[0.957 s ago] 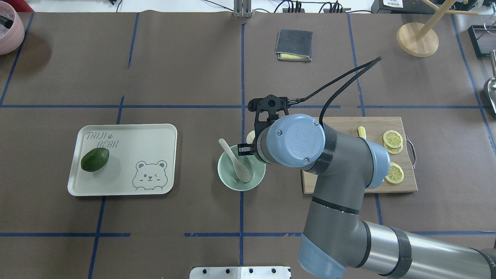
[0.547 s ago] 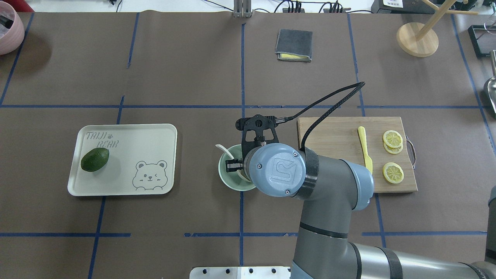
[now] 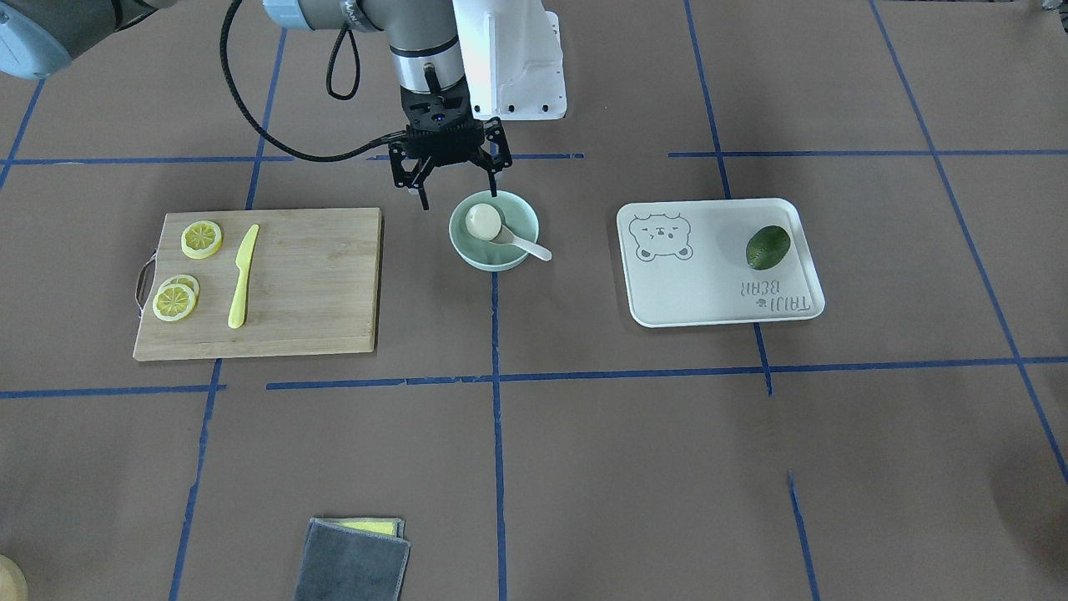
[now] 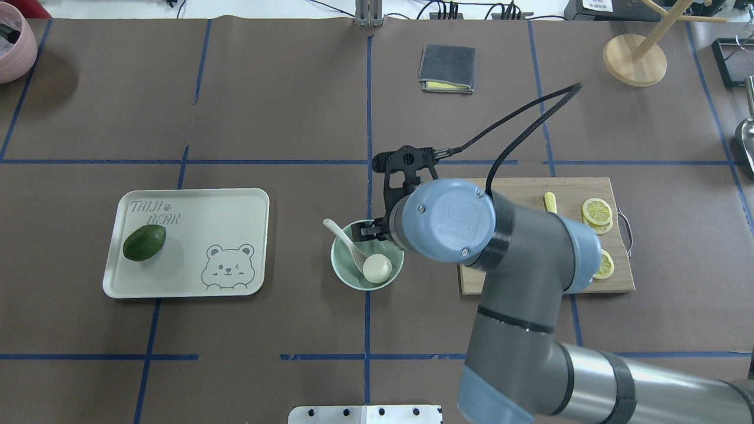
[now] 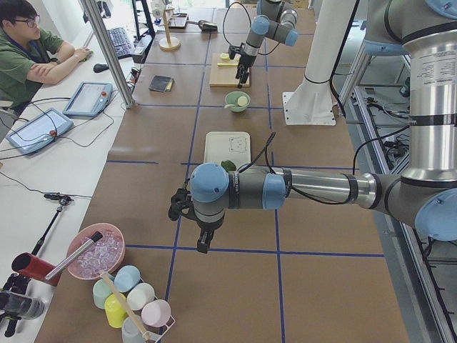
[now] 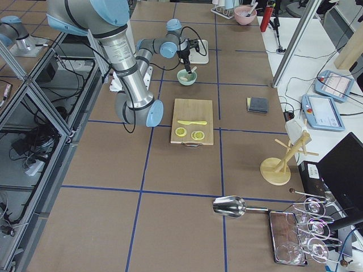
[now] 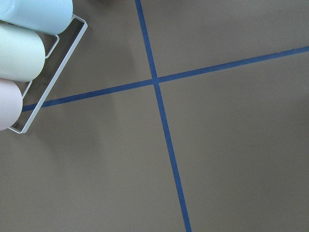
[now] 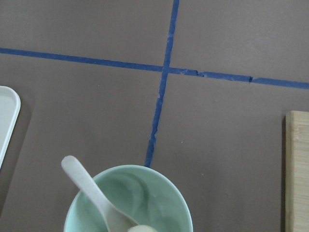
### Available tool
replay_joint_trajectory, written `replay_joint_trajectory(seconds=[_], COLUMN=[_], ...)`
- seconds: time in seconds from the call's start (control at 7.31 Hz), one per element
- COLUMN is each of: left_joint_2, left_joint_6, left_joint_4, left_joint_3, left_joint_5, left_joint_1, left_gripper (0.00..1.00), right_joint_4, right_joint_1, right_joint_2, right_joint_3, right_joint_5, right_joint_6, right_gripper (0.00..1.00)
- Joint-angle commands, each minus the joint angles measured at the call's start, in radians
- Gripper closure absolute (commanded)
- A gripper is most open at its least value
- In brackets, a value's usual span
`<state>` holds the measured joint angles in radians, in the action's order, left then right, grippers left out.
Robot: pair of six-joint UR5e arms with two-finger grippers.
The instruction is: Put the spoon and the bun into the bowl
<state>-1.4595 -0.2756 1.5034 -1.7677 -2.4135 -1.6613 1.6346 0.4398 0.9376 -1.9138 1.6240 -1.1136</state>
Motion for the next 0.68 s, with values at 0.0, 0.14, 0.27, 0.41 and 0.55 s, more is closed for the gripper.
replay_joint_trajectory(seconds=[0.0,0.14,0.27,0.41,0.55], left_joint_2=[-0.001,-0.002,-0.002,-0.002,-0.001], left_joint_6=[-0.004,-0.004,-0.004,-0.004,-0.004], left_joint_4=[-0.002,0.0,-0.002,-0.002,-0.002], left_joint_3=[0.001,0.002,0.002,0.002,0.002], left_joint_5=[0.005,0.013,0.014,0.016,0.016], left_joint_1=[0.0,0.0,0.0,0.0,0.0], left_gripper=[0.0,0.0,0.0,0.0,0.0], right_joint_4=[0.018,0.018,0.018,0.013,0.011], right_joint_1=[0.242,0.354,0.47,0.579,0.703], right_joint_2=[0.064,0.128,0.2,0.264,0.301], right_joint_3=[-0.007,-0.002,0.013,0.044,0.114], right_joint_5=[0.229,0.325,0.376,0.448,0.527], right_joint_6=[0.285,0.457,0.686,0.859,1.052], right_gripper=[0.0,0.0,0.0,0.0,0.0])
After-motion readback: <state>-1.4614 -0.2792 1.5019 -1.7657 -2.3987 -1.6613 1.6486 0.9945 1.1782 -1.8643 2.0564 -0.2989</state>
